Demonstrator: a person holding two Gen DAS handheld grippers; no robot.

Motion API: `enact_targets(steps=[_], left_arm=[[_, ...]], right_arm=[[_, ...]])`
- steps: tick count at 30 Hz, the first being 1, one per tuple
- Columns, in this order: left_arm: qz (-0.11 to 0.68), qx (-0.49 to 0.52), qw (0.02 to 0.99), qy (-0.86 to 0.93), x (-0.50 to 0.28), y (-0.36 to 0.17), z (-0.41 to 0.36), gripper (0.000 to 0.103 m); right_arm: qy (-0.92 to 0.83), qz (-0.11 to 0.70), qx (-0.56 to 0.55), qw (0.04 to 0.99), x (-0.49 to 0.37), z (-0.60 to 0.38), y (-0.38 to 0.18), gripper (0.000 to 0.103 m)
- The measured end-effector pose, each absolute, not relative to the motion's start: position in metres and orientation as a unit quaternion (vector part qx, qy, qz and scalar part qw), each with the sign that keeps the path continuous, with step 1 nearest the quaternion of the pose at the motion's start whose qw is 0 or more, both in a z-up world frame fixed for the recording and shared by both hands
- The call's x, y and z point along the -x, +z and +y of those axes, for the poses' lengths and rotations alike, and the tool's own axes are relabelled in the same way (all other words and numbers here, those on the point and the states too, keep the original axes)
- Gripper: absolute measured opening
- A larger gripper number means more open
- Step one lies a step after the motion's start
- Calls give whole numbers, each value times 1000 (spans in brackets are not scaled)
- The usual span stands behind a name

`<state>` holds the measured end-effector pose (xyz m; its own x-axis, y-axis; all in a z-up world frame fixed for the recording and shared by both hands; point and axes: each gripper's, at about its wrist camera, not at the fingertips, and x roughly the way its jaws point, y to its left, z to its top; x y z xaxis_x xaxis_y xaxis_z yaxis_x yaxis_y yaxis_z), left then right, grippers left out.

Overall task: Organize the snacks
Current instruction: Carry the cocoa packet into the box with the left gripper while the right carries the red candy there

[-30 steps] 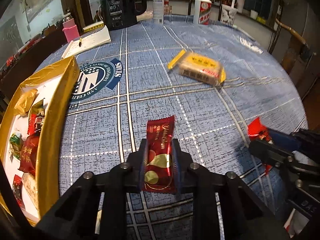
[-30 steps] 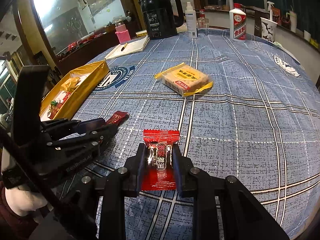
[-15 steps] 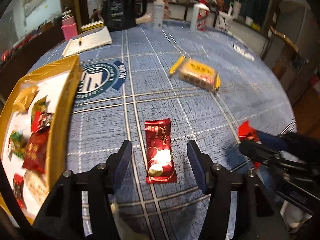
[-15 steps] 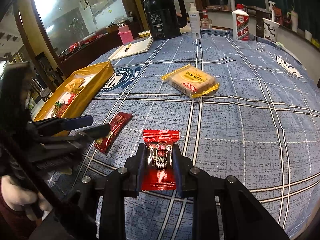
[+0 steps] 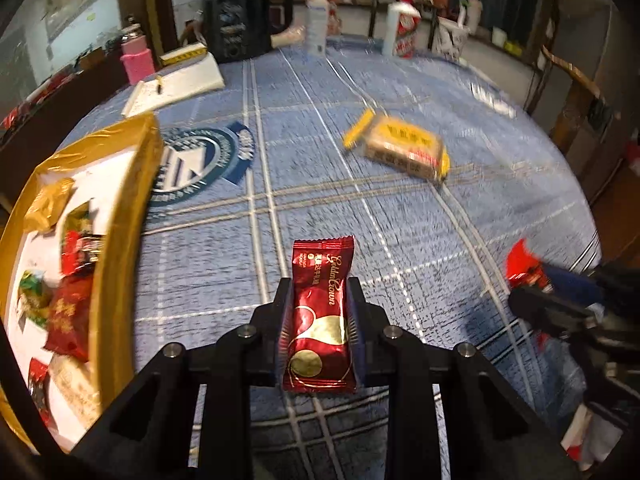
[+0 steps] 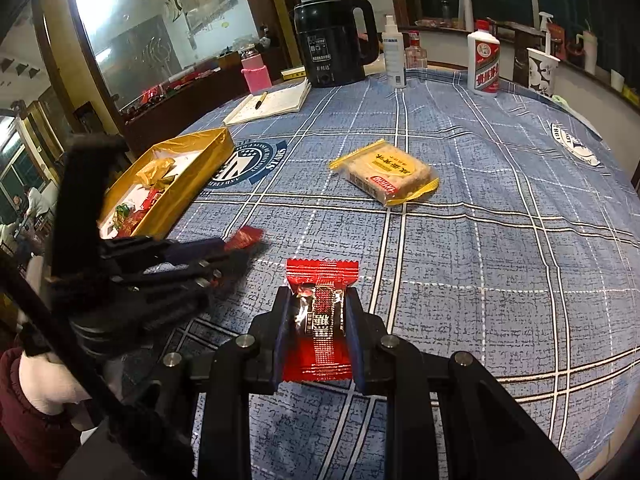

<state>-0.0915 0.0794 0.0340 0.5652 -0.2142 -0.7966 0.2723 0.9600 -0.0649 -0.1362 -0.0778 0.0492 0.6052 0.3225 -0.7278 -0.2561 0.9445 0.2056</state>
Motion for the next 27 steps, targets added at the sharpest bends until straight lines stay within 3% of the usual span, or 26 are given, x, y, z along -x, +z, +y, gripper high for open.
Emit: enact_targets(steps=[11,27], left_arm=[[364,48,928,-60,123,94,189,28],[360,135,923,20,136,58,309,28]], right_arm=[[194,411,-25,890,134,-42,58,25],[288,408,20,866,133,78,71,25]])
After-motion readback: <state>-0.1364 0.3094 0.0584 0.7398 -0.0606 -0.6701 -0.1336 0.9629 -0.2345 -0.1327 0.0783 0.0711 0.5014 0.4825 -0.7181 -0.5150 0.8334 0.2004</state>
